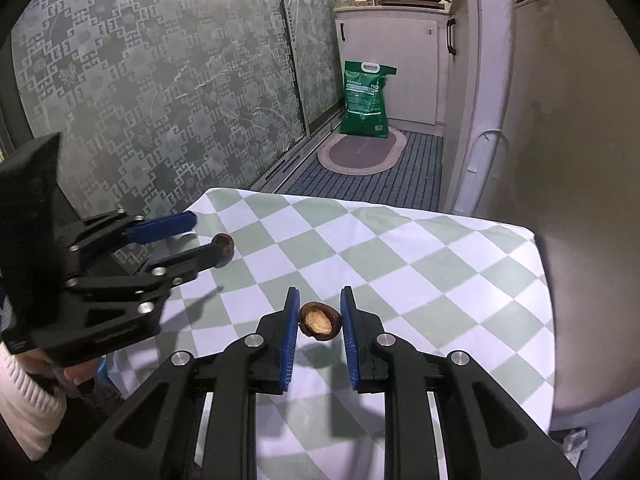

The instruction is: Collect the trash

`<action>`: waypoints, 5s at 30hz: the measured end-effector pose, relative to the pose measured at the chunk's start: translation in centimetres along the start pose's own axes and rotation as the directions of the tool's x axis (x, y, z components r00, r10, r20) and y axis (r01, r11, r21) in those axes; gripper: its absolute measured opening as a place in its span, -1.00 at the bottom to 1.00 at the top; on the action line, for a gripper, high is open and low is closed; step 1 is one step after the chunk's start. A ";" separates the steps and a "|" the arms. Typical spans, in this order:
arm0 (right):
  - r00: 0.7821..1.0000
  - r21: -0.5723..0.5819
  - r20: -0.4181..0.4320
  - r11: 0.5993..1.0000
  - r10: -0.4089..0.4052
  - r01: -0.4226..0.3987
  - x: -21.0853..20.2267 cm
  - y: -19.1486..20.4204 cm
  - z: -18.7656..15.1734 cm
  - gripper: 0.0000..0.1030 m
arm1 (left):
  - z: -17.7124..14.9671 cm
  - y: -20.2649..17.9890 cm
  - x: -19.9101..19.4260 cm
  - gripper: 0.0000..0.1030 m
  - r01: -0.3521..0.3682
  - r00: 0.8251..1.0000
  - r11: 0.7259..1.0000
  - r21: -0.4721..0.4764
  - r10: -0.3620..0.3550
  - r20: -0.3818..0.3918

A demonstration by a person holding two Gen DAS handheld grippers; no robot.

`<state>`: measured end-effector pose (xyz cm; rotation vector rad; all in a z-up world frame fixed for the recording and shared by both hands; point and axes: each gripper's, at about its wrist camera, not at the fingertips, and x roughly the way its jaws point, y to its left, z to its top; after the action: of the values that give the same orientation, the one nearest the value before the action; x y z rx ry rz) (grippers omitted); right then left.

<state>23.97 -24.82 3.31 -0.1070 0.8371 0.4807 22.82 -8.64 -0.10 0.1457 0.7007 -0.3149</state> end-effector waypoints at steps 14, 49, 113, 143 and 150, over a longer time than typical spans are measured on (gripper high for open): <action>1.000 0.015 0.018 1.000 0.025 -0.025 -1.3 -1.2 -0.8 -0.60 | 0.7 -0.6 2.4 -0.27 -0.064 0.988 0.997 0.034 0.068 -0.140; 0.995 -0.113 0.005 0.989 0.100 -0.099 0.6 9.6 4.2 -0.60 | -5.0 12.3 -7.5 -0.59 -0.115 0.993 0.968 -0.223 0.120 0.012; 0.860 -0.262 -0.510 0.957 -0.026 -0.126 24.0 27.6 -5.8 -0.29 | -14.0 20.8 -12.8 -0.49 -0.104 0.990 0.928 -0.357 0.130 0.050; 0.989 -0.275 -0.052 0.950 0.136 -0.145 1.5 27.0 1.0 0.02 | -12.0 14.4 -21.7 0.56 -0.245 0.953 0.930 -0.274 0.283 0.106; 0.989 -0.200 0.098 0.976 0.106 -0.085 -5.7 22.7 1.8 0.80 | -9.9 12.0 -24.1 0.90 -0.247 0.948 0.936 -0.251 0.287 0.137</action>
<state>11.76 -6.28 10.82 -0.2201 0.6897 0.6540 3.39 10.65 8.46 -0.0093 0.5327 0.0182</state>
